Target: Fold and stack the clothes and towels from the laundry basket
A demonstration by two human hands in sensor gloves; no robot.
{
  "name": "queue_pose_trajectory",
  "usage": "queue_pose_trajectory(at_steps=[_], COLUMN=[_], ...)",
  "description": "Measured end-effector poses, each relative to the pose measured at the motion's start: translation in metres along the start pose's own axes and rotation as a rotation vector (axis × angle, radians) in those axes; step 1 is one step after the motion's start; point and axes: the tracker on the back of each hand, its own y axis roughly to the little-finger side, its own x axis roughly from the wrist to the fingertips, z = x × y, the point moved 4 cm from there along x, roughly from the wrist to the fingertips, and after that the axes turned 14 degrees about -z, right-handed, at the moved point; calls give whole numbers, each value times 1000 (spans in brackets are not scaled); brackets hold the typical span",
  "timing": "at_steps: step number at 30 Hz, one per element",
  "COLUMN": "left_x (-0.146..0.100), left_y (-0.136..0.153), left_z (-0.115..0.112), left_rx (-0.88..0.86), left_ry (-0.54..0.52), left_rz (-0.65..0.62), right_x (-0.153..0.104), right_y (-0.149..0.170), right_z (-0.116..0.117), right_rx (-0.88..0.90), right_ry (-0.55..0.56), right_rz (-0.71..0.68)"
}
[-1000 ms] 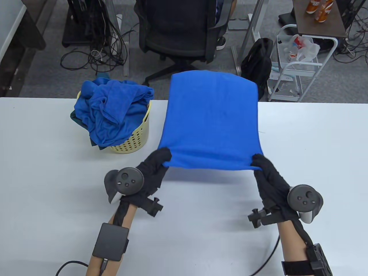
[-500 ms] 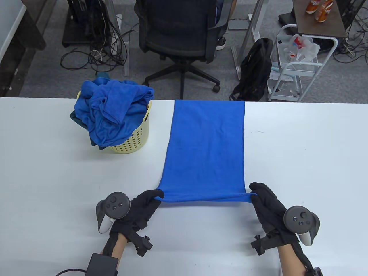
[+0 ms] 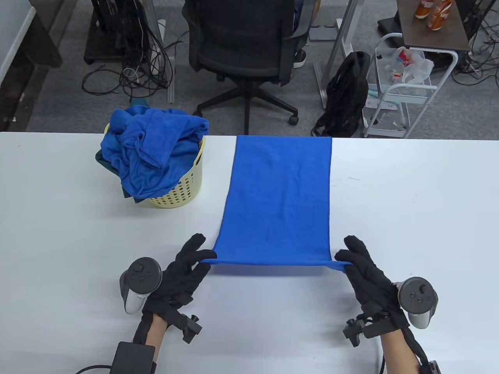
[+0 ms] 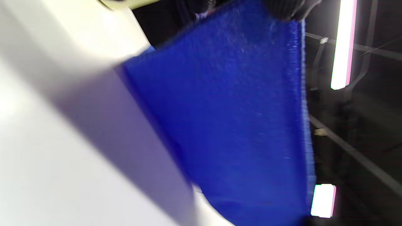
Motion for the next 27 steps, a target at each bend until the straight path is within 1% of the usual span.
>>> queue_pose_trajectory(at_steps=[1, 2, 3, 4, 6, 8, 9, 11, 13, 15, 18, 20, 21, 22, 24, 26, 27], left_x=[3, 5, 7, 8, 7, 1, -4, -17, -37, -51, -60, -56, -51, -45, -31, -13, -2], left_y=[-3, -5, -7, -8, -7, -7, -11, -25, -48, -69, -91, -101, -103, -104, -99, -88, -81], left_z=[-2, -4, -5, -8, -9, -8, -8, -10, -11, -12, -13, -7, 1, 8, 25, 32, 32], left_rx=[-62, -89, -95, -87, -19, 30, 17, -23, -54, -90, -126, -32, 72, 170, 458, 698, 749], left_ry=[-6, 4, 16, 45, 57, 58, 97, 179, 271, 334, 392, 397, 367, 324, 223, 207, 204], left_rz=[-23, -45, -52, -41, -11, 33, 53, 76, 67, 34, 19, 31, 41, 63, 151, 257, 286], right_x=[1, 2, 2, 2, 1, -1, -4, -10, -23, -33, -38, -33, -29, -24, -7, 16, 29], right_y=[1, 1, 2, 2, 1, -2, -8, -19, -37, -55, -77, -85, -86, -85, -79, -70, -64], right_z=[2, 4, 5, 5, 1, -2, -4, -6, -8, -11, -15, -15, -16, -16, -13, -4, 1], right_rx=[79, 126, 141, 119, 23, -21, -15, 18, 83, 150, 232, 230, 187, 116, -76, -260, -332], right_ry=[17, 17, 14, 11, -22, -80, -124, -185, -309, -349, -380, -389, -387, -381, -344, -348, -355], right_rz=[-3, 0, 8, 32, 52, 92, 116, 141, 174, 172, 122, 110, 119, 134, 141, 146, 155])
